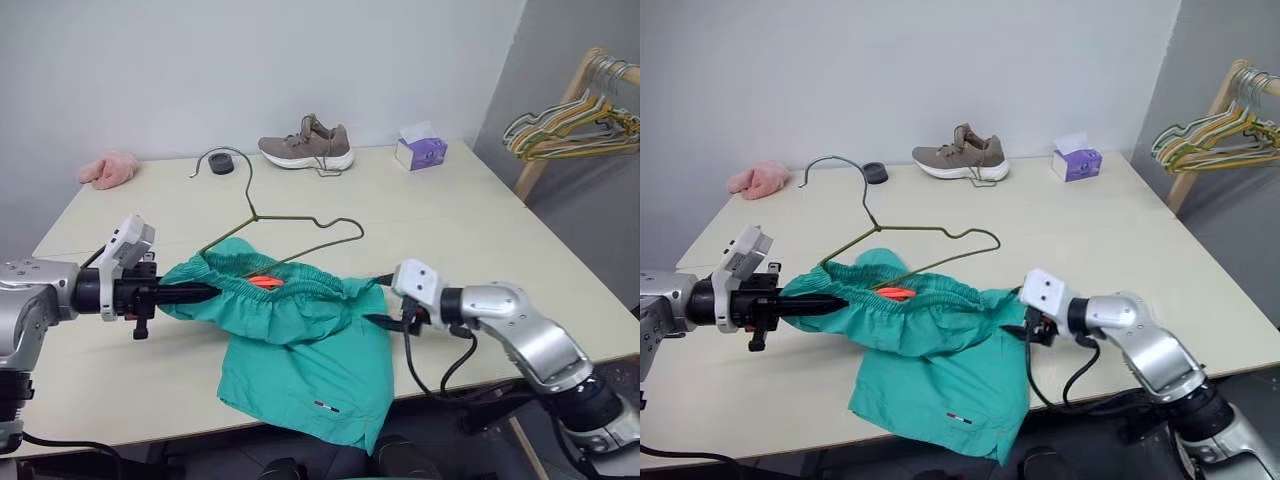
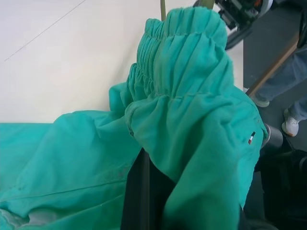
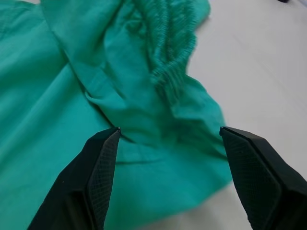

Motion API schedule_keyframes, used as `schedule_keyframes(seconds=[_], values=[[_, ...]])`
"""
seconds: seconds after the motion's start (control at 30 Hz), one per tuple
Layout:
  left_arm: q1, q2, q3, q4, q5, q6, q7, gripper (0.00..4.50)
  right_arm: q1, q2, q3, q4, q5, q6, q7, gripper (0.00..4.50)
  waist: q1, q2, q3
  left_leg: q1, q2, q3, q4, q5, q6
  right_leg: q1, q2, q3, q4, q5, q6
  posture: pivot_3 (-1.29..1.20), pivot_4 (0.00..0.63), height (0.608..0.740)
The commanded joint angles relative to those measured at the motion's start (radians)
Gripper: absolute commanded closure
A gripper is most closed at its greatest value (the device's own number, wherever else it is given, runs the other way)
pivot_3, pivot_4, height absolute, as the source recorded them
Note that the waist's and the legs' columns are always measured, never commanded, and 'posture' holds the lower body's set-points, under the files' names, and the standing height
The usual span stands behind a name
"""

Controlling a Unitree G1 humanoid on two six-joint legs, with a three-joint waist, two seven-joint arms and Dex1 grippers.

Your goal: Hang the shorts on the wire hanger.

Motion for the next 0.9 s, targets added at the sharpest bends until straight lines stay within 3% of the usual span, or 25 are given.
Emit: schedule_keyframes(seconds=[0.03, 0.23, 0.27, 0.37, 0.63, 0.9], values=[[-0.015, -0.002, 0.021, -0.031, -0.016, -0.002, 0.006, 4.5, -0.057, 0.069, 0.026, 0.062, -0.058, -0.049, -0.034, 0.95, 0.0, 0.0, 0.0, 0.0, 0.0, 0.0, 0.0, 0.0, 0.0, 0.0, 0.0, 0.0, 0.0, 0.0, 0.0, -0.14, 0.0, 0.74], [-0.005, -0.006, 0.026, -0.043, -0.015, -0.002, 0.016, 4.5, -0.097, 0.185, 0.041, 0.175, -0.116, -0.074, -0.083, 0.95, 0.0, 0.0, 0.0, -0.001, -0.001, -0.001, 0.0, 0.0, 0.0, -0.001, -0.001, -0.001, 0.0, 0.003, -0.005, -0.14, 0.0, 0.74], [-0.002, -0.006, 0.027, -0.046, -0.014, -0.002, 0.018, 4.5, -0.1, 0.204, 0.035, 0.189, -0.118, -0.071, -0.091, 1.12, 0.0, 0.0, 0.0, -0.001, -0.001, -0.001, 0.0, 0.0, 0.0, -0.001, -0.001, -0.001, 0.0, 0.003, -0.005, -0.14, 0.0, 0.74], [0.002, -0.007, 0.028, -0.05, -0.014, -0.002, 0.021, 4.5, -0.098, 0.239, 0.015, 0.211, -0.111, -0.061, -0.101, 1.81, 0.0, 0.0, 0.0, -0.001, -0.001, -0.002, 0.0, 0.0, 0.0, -0.001, -0.001, -0.001, 0.001, 0.003, -0.005, -0.13, 0.0, 0.74], [0.01, -0.009, 0.031, -0.054, -0.015, -0.004, 0.027, 4.5, -0.085, 0.28, -0.059, 0.238, -0.075, -0.042, -0.126, 4.47, 0.0, 0.0, 0.0, -0.001, -0.001, -0.002, 0.0, 0.0, 0.0, -0.001, -0.001, -0.002, 0.001, 0.003, -0.005, -0.13, 0.0, 0.74], [0.025, 0.008, 0.066, -0.071, -0.047, 0.02, 0.025, 4.5, -0.071, 0.196, -0.166, 0.184, 0.063, 0.114, -0.009, 4.47, 0.0, 0.0, 0.0, -0.001, -0.001, -0.002, 0.0, 0.0, 0.0, -0.001, -0.001, -0.001, 0.001, 0.003, -0.005, -0.13, 0.0, 0.74]])
